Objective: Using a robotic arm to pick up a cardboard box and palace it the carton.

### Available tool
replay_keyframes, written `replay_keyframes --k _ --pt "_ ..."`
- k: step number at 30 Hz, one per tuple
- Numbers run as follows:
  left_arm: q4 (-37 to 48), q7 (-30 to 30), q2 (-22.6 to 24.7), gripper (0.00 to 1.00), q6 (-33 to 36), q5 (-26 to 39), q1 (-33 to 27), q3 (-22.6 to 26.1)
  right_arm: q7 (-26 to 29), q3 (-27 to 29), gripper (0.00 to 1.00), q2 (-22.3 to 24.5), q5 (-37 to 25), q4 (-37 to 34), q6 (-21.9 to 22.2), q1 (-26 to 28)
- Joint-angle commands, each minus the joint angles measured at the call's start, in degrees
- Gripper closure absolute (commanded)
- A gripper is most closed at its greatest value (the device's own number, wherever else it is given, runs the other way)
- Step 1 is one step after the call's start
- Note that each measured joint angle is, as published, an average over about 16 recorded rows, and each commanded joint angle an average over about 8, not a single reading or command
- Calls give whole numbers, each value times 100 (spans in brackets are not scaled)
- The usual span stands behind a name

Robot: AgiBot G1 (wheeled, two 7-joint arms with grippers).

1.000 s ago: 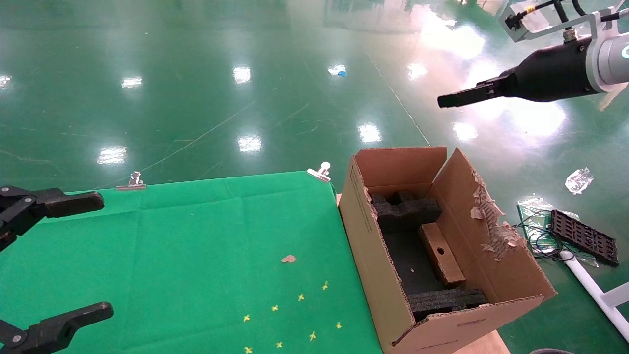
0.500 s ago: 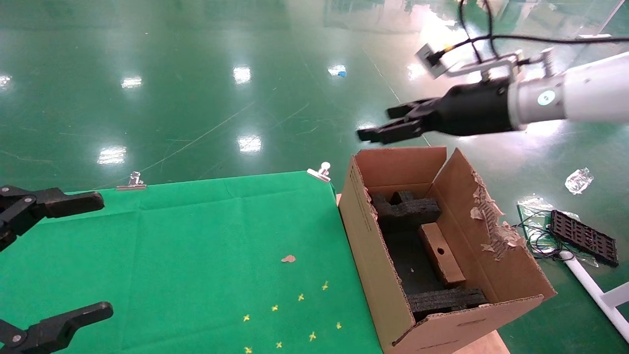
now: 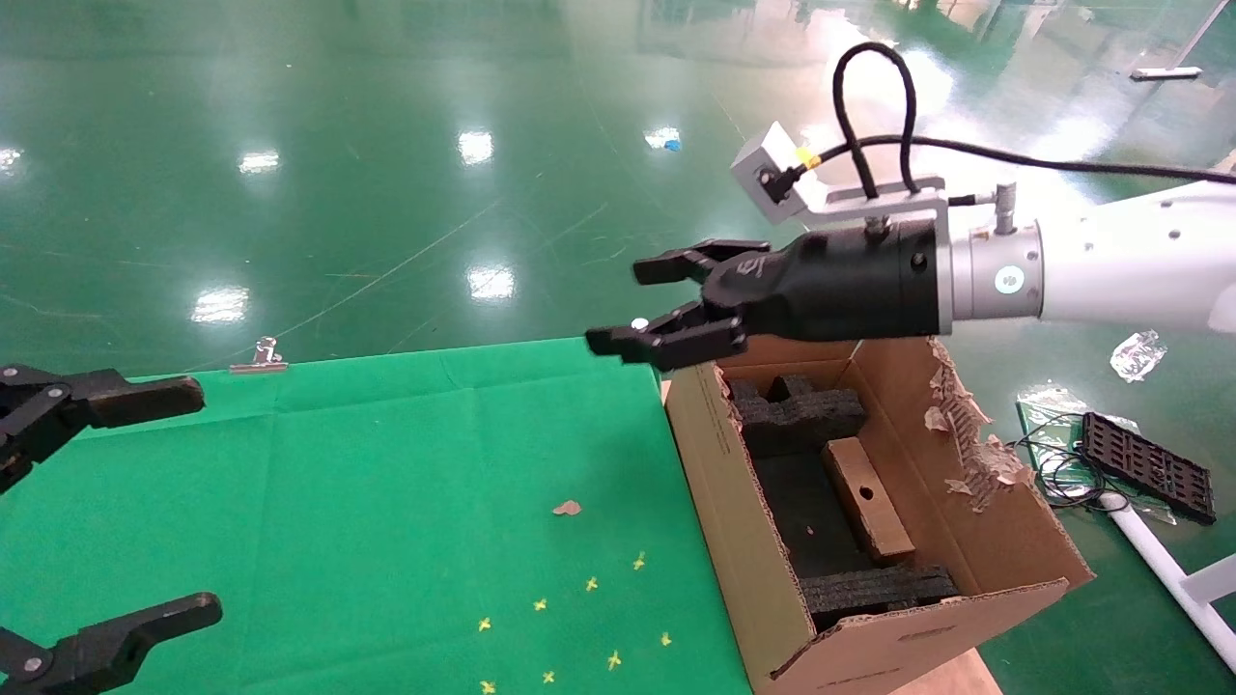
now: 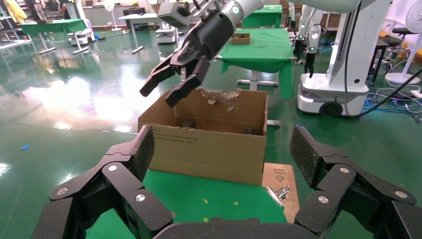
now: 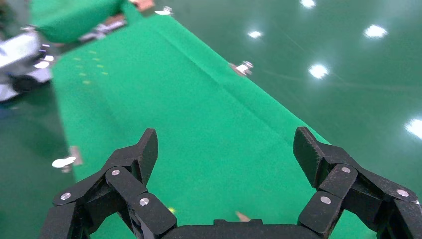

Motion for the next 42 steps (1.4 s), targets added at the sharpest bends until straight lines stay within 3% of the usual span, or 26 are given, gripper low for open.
replay_keyframes --k 1,28,34,42 --pt "0 0 0 0 0 0 0 1 -95 238 0 13 89 175 -64 -225" --pt "0 4 -3 0 -4 -6 -1 8 -1321 3300 0 176 1231 2431 -883 -3125" --pt "2 5 -4 0 -5 -7 -1 8 -1413 3591 0 190 1345 2642 -962 -3409" --pt "2 5 -5 0 -6 -7 -1 8 -1379 3502 0 190 1320 2574 -940 -3320"
